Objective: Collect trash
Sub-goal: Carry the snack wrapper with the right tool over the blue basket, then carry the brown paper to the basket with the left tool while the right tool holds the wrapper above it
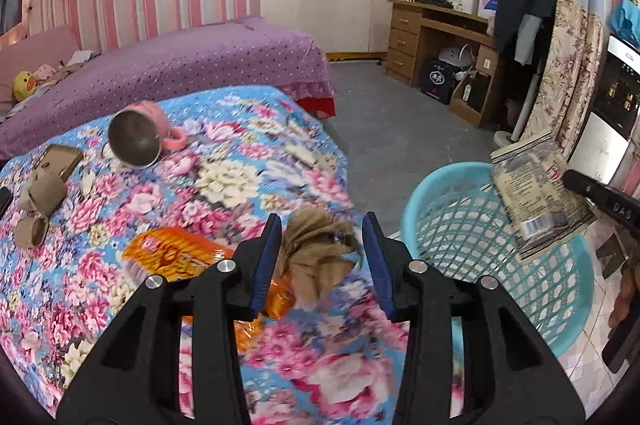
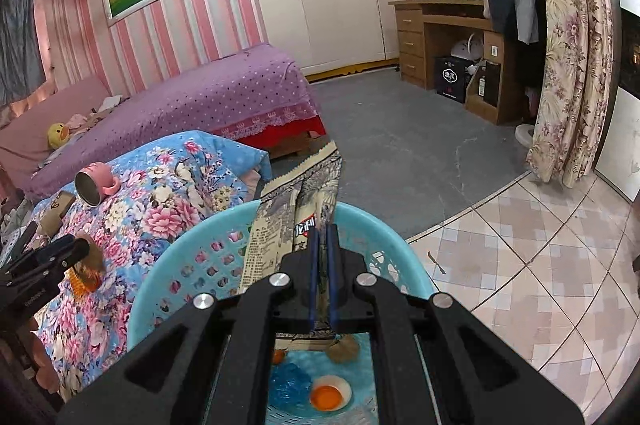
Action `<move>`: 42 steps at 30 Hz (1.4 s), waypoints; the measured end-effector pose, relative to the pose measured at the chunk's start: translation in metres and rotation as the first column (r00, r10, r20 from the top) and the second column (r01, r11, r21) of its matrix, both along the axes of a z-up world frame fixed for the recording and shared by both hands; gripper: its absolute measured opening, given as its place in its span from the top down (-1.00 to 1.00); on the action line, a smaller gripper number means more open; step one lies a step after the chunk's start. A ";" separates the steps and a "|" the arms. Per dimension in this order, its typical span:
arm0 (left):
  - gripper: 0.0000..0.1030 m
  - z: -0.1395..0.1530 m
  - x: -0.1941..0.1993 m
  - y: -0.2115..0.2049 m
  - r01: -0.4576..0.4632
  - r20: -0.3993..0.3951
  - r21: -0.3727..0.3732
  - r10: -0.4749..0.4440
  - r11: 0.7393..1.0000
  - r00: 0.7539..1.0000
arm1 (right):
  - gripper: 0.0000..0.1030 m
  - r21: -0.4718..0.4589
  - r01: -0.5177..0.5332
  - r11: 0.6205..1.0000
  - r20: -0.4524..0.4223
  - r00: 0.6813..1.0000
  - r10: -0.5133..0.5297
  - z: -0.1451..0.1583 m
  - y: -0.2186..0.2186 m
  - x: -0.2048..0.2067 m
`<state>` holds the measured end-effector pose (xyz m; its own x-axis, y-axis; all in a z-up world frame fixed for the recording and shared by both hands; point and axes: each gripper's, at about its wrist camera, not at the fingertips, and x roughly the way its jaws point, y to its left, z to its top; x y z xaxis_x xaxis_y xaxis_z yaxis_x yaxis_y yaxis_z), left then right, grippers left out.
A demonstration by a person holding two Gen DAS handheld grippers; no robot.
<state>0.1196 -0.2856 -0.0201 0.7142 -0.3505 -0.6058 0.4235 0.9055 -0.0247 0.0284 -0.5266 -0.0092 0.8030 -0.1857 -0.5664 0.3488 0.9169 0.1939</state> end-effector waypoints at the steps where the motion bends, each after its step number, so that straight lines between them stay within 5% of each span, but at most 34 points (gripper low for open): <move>1: 0.22 -0.003 0.004 0.005 -0.006 -0.022 -0.010 0.006 1.000 1.000 | 0.91 0.003 0.001 1.000 0.002 1.000 -0.001 0.000 0.000 0.000; 7: 0.40 -0.002 0.011 0.021 -0.002 -0.058 -0.040 0.000 0.999 0.998 | 0.91 0.020 -0.005 1.000 0.013 1.000 0.005 -0.001 -0.002 -0.004; 11: 0.38 -0.002 0.012 0.035 -0.025 0.007 0.053 0.025 0.998 1.000 | 0.91 0.025 -0.005 1.000 0.016 1.000 0.005 -0.001 -0.003 -0.005; 15: 0.39 -0.012 0.032 0.069 -0.091 -0.034 0.081 0.094 0.993 0.995 | 0.91 0.039 -0.001 0.999 0.022 1.000 0.001 -0.003 -0.007 -0.007; 17: 0.32 -0.012 0.038 0.082 -0.104 -0.057 0.063 0.108 0.993 0.993 | 0.91 0.042 -0.002 0.999 0.024 1.000 0.001 -0.003 -0.008 -0.007; 19: 0.00 -0.010 0.039 0.087 -0.121 -0.057 0.050 0.124 0.991 0.991 | 0.91 0.042 -0.003 0.999 0.025 1.000 0.002 -0.002 -0.006 -0.007; 24: -0.27 -0.002 0.028 0.061 -0.057 -0.031 0.057 0.059 0.997 0.998 | 0.91 0.040 -0.004 0.999 0.021 1.000 0.004 -0.003 -0.006 -0.006; 28: -0.30 -0.002 0.025 0.022 0.025 -0.023 0.117 -0.022 0.993 0.999 | 0.91 0.039 -0.003 0.999 0.019 1.000 0.002 -0.003 -0.008 -0.007; 33: -0.30 -0.009 0.043 -0.008 0.127 -0.142 0.155 -0.105 0.980 0.984 | 0.91 0.040 -0.001 0.999 0.019 1.000 0.001 -0.004 -0.008 -0.007; 36: -0.19 -0.018 0.052 -0.020 0.165 -0.197 0.209 -0.123 0.964 0.973 | 0.91 0.044 0.002 0.999 0.022 1.000 -0.003 -0.004 -0.010 -0.008; 37: 0.15 -0.021 0.055 -0.022 0.181 -0.213 0.204 -0.137 0.962 0.967 | 0.91 0.045 0.003 0.999 0.024 1.000 -0.004 -0.004 -0.011 -0.008; 38: 0.24 -0.023 0.058 -0.022 0.187 -0.231 0.192 -0.141 0.964 0.963 | 0.91 0.046 0.002 0.999 0.025 1.000 -0.004 -0.004 -0.011 -0.008; 42: 0.24 -0.015 0.067 -0.017 0.152 -0.242 0.115 -0.121 0.982 0.963 | 0.91 0.044 0.000 0.999 0.026 1.000 -0.001 -0.004 -0.011 -0.009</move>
<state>0.1869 -0.3023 -0.0351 0.4986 -0.3413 -0.7968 0.5399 0.8414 -0.0226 0.0199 -0.5379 -0.0130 0.8176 -0.1611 -0.5528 0.3434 0.9071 0.2434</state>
